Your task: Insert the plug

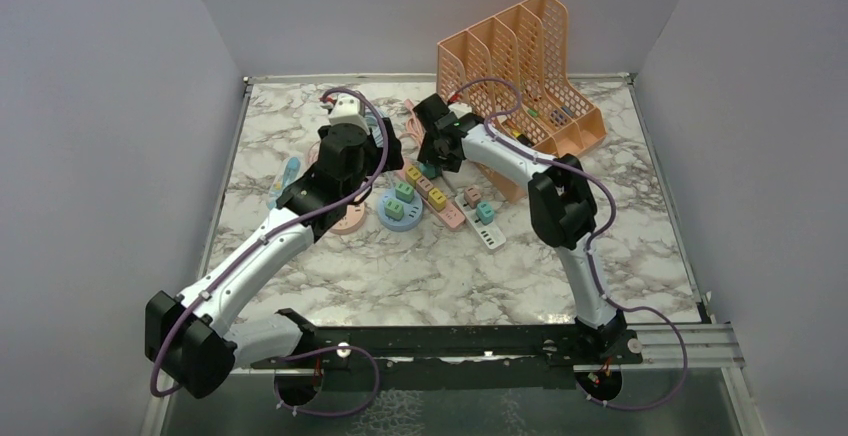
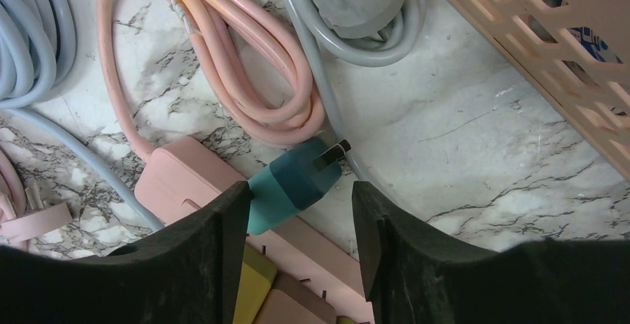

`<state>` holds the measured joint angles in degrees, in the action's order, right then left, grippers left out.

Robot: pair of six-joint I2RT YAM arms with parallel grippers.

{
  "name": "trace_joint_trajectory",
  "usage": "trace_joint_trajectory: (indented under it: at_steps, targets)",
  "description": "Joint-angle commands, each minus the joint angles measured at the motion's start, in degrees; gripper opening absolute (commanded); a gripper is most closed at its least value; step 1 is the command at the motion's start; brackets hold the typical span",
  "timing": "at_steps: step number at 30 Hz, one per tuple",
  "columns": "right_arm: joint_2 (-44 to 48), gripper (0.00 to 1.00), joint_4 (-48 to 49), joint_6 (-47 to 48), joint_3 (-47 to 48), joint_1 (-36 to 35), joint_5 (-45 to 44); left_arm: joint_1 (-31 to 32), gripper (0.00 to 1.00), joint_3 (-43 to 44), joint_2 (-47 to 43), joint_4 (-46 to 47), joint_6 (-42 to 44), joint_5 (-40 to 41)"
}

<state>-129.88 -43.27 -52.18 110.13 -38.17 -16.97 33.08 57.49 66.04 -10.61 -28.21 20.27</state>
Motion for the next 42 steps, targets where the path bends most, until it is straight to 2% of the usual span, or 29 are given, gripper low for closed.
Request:
trace_joint_trajectory:
  at_steps: [1,7,12,13,17,20,29,37,42]
  targets:
    - [-3.53,0.55,0.04,2.67,0.88,0.20,2.08,-0.60,0.88,0.70,0.41,3.25,1.86,1.35]
    - [-5.26,0.60,1.05,2.88,3.05,0.40,3.37,-1.24,0.88,1.69,2.01,2.51,2.95,0.67]
    - [-6.37,0.59,0.92,4.06,4.60,0.38,3.89,-1.89,0.88,1.86,2.25,1.98,3.33,0.56]
    - [-6.23,0.58,0.83,4.23,4.66,0.38,3.94,-2.08,0.88,1.94,2.21,1.96,3.34,0.48]
    - [-5.29,0.43,1.39,5.09,3.91,0.55,4.74,-2.57,0.88,2.09,2.34,1.91,3.08,0.10]
    - [-3.47,0.38,2.66,5.53,2.63,0.76,3.11,-2.75,0.88,2.03,2.51,2.05,2.92,-0.78]
    - [7.23,0.35,8.80,9.08,-4.81,2.97,3.85,-2.80,0.88,0.28,1.87,1.02,0.74,-8.18]
    - [21.15,0.35,17.63,12.28,-20.07,5.03,17.08,-2.85,0.88,-1.13,1.12,0.90,-0.59,-19.34]
    - [28.14,0.36,17.29,5.22,-26.62,5.04,24.56,-2.80,0.84,-3.51,1.10,2.48,-0.50,-27.80]
